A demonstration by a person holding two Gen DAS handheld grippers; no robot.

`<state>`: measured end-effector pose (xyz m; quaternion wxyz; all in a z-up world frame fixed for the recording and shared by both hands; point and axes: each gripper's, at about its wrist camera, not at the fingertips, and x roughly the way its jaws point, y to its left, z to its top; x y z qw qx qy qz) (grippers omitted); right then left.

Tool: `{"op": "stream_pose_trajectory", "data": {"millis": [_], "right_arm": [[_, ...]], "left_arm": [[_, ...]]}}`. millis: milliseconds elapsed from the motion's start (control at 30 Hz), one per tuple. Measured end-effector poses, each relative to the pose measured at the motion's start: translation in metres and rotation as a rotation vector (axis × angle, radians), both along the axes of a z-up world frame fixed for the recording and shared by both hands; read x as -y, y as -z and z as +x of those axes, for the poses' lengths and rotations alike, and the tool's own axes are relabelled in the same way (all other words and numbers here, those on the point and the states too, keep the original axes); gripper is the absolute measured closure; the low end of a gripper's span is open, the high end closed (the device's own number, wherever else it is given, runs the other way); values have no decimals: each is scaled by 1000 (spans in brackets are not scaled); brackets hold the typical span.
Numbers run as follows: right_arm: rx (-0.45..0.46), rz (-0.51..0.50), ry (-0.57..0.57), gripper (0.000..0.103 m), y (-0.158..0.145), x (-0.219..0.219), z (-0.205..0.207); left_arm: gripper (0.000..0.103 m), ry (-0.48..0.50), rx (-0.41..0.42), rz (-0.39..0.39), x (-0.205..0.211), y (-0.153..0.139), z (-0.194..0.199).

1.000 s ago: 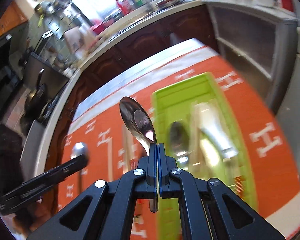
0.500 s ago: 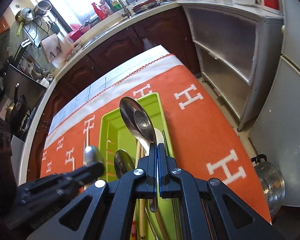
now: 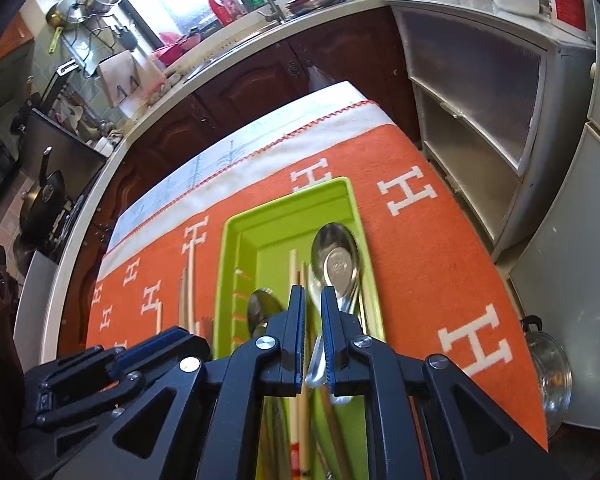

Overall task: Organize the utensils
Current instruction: 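Carry the steel soup spoon into the green tray and open the right tool, then move both tools back over the cloth and grasp a red-banded chopstick with the left tool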

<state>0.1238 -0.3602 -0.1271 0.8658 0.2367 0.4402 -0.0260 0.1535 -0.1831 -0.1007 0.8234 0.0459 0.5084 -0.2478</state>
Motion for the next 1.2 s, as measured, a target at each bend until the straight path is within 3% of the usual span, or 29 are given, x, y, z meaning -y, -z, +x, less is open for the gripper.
{"op": "stream_pose_trajectory", "data": {"millis": [133,600,900,1200], "right_arm": [[16,-22,-31,85,-13,-18,-20],[45,-52,-192,84,-53,-106,-77],[28,-59,-282,84,-57,-161,-81],[-51,-12,-273,84,-19,-173,-52]], "left_arm": [[77,-26,38,25,-30,-16,-20],[76,-177,86,11,-144,-53,-69],[76,-224,51,13,-169,-27,-71],[76,-253,-19,14,-162,32,-38]]}}
